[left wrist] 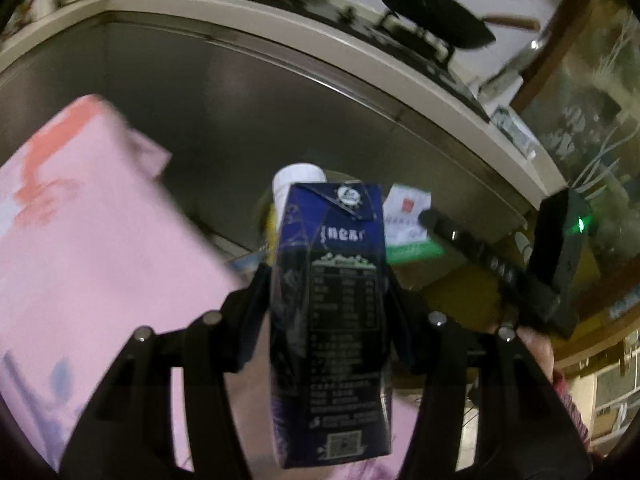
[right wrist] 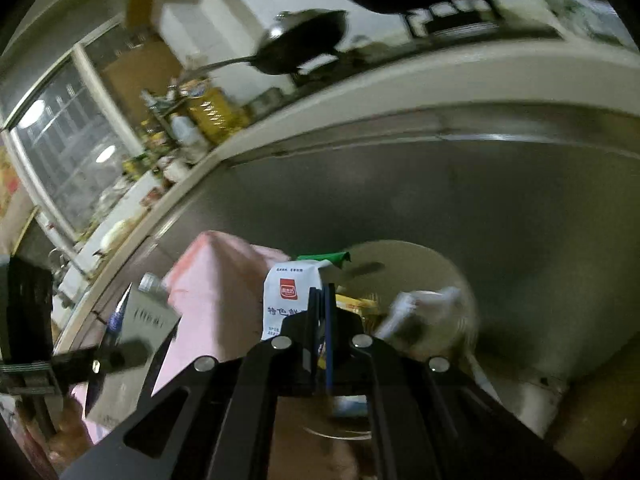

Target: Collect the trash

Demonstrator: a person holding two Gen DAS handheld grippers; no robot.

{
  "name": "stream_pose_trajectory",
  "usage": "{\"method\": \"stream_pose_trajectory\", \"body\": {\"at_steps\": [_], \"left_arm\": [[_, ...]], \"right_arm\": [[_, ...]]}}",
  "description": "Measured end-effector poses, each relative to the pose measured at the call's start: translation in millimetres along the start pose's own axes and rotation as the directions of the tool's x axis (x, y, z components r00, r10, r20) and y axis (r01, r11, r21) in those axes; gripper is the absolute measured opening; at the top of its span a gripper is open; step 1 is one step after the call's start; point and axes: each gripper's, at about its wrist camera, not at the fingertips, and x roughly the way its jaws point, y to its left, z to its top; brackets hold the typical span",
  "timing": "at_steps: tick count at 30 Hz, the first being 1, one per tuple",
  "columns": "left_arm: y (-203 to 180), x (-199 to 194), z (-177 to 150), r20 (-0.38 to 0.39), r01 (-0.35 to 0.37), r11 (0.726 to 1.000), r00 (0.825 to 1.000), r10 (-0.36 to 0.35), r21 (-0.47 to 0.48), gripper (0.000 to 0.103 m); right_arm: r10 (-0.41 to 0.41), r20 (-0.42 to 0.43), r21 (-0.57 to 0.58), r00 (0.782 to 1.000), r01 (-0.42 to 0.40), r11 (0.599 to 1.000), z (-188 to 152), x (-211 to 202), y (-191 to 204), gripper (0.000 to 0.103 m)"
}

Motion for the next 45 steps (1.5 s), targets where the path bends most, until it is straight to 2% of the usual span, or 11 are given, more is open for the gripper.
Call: {"method": "stream_pose_trajectory", "body": {"at_steps": [7, 9, 13, 14, 16, 17, 24, 28, 33, 42, 45], "left_arm": [[-23, 73, 25, -0.05, -0.008, 0.999, 0.999, 0.01, 0.044, 0.053], [-24, 96, 30, -0.082, -0.038, 0.998, 0.996, 0.042, 0.051, 0.061], [-17, 110, 34, -0.101, -0.067, 0.997, 0.992, 0.069, 0.025, 0.063], [-14, 107, 35, -0.099, -0.063, 0.998, 0.993, 0.064, 0.01, 0.063], [-12, 98, 35, -0.087, -0.055, 0.998, 0.995, 0.054, -0.001, 0.063], [-11, 91, 35, -0.075, -0.057, 0.998, 0.996, 0.057, 0.002, 0.063], [-8, 42, 11, -0.01, -0.065, 0.998, 0.998, 0.065, 0.016, 0.063], [-3, 7, -16, 0.045, -0.123, 0.992, 0.992, 0.121, 0.038, 0.063], [-5, -36, -52, 0.119, -0.242, 0.968, 0.965, 0.233, 0.064, 0.063], [-9, -103, -107, 0.194, -0.381, 0.922, 0.911, 0.363, 0.063, 0.063], [-10, -120, -121, 0.215, -0.43, 0.901, 0.887, 0.408, 0.065, 0.076]], "right_arm": [[-0.021, -0.048, 0.003, 0.999, 0.022, 1.0, -16, 22, -30, 0.0], [-0.038, -0.066, -0.018, 0.997, 0.037, 0.999, -21, 32, -28, 0.0], [-0.071, -0.071, -0.023, 0.995, 0.069, 0.997, -26, 44, -22, 0.013], [-0.077, -0.056, -0.014, 0.995, 0.076, 0.997, -26, 42, -23, 0.019], [-0.081, -0.027, 0.007, 0.996, 0.082, 0.997, -26, 36, -23, 0.054], [-0.083, -0.001, 0.014, 0.997, 0.083, 0.996, -27, 30, -22, 0.056], [-0.061, 0.081, 0.023, 0.995, 0.059, 0.998, -28, -7, -9, 0.056], [-0.025, 0.114, 0.073, 0.993, 0.017, 0.997, -38, -35, 5, 0.057], [-0.006, 0.133, 0.139, 0.991, -0.013, 0.99, -60, -65, 25, 0.057], [0.001, 0.101, 0.204, 0.995, -0.022, 0.979, -97, -101, 65, 0.063], [0.011, 0.083, 0.172, 0.997, -0.025, 0.985, -109, -110, 85, 0.065]]}}
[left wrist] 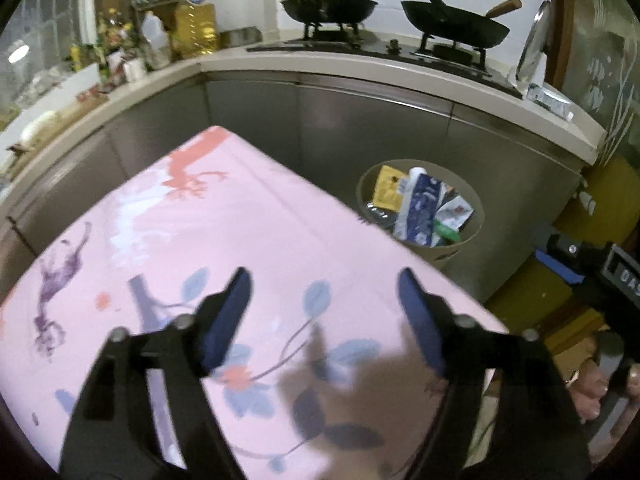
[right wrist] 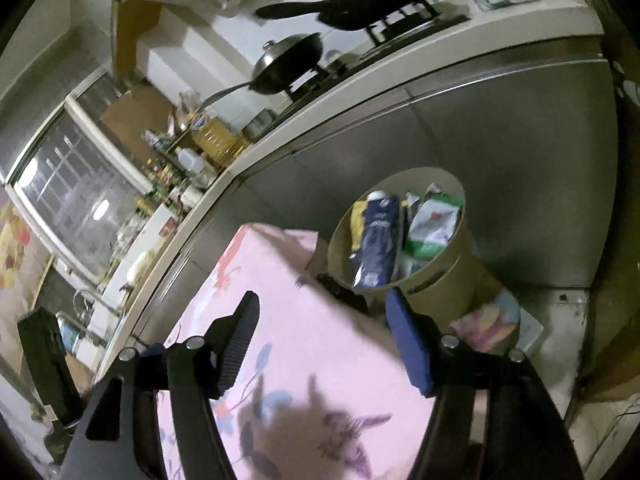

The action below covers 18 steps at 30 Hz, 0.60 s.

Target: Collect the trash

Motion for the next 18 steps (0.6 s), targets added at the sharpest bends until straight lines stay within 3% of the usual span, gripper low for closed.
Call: {"method": "stream_pose_trajectory", "body": {"at_steps": [14, 18], "left_arm": [[12, -61, -26, 0.101, -0.11, 0.994, 0.989, 0.107, 0.017, 0.09], [14, -70, -30, 0.122, -0.12, 0.993, 0.986, 0.118, 0.01, 0.095]], "right_arm": [[0.02, -0.017, -0.041, 1.0, -0.021, 0.999, -23, -27, 42, 0.068], [-0.012, -0.005, -0.037, 1.0, 0.012, 0.999, -25, -33, 47, 0.074]]}}
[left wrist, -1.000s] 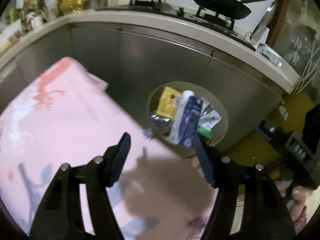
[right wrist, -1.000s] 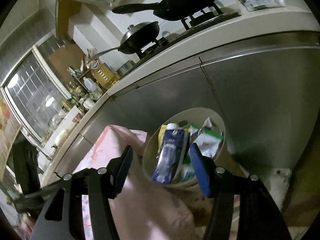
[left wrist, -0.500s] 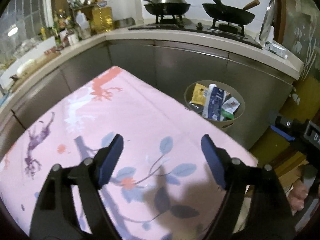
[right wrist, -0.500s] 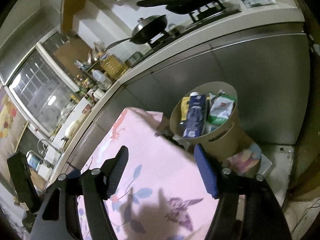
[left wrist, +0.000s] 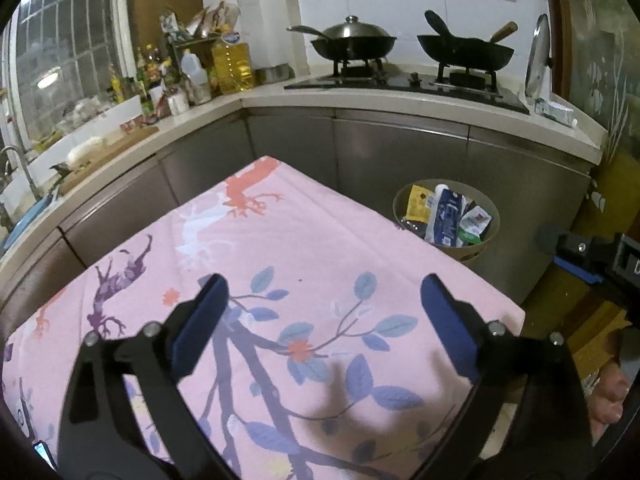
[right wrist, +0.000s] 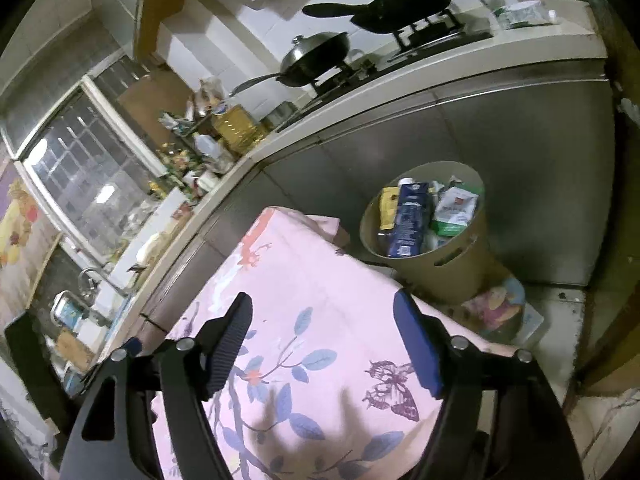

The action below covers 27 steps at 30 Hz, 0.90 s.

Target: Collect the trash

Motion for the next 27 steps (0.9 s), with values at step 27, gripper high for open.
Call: {"method": "stream_pose_trajectory", "body": {"at_steps": [27], "left_arm": [[8, -7, -7, -0.031, -0.083, 0.996, 0.996, 0.082, -0.021, 0.097]], "right_arm": [[-0.041, 0.063, 0.005, 0.997, 0.041, 0.999, -5, -14, 10, 0.084]]}}
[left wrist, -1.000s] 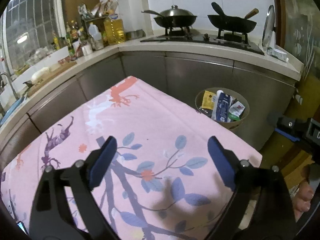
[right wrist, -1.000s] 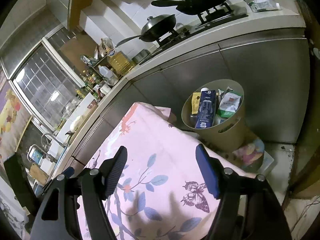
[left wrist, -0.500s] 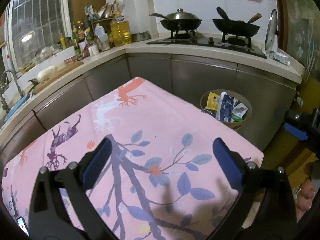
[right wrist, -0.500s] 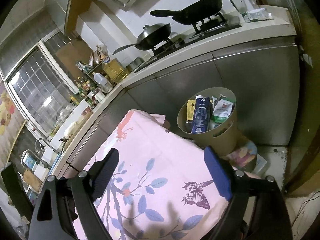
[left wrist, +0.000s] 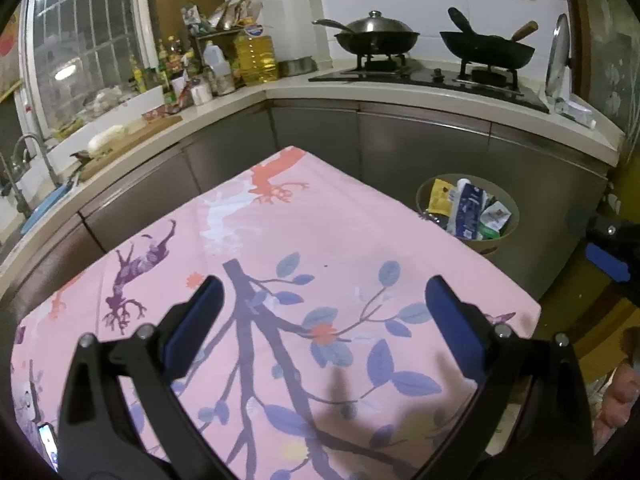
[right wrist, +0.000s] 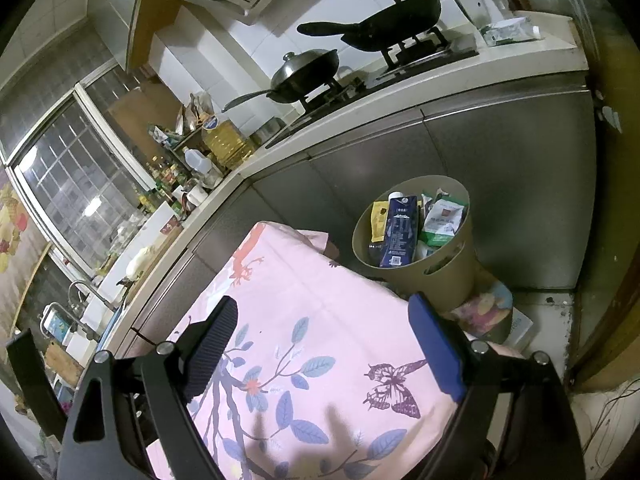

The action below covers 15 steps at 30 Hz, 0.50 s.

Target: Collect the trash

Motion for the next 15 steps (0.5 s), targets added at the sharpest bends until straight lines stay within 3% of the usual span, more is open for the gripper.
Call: {"method": "stream_pose_trajectory", "body": {"at_steps": [5, 15], "left_arm": [[-1.9, -1.4, -0.1, 0.02, -0.059, 0.998, 0.998, 0.059, 0.032, 0.097], [3.5, -5.2, 2.7, 0.034, -0.086, 0.996, 0.996, 0.086, 0.017, 0.097]], "right_arm": [[-0.003, 0.002, 0.005, 1.0, 0.003, 1.0, -1.7, -0.3, -0.2, 0.084], [-0.003, -0.002, 0.003, 1.0, 0.003, 1.0, -2.4, 0.3, 0.2, 0.084]]}}
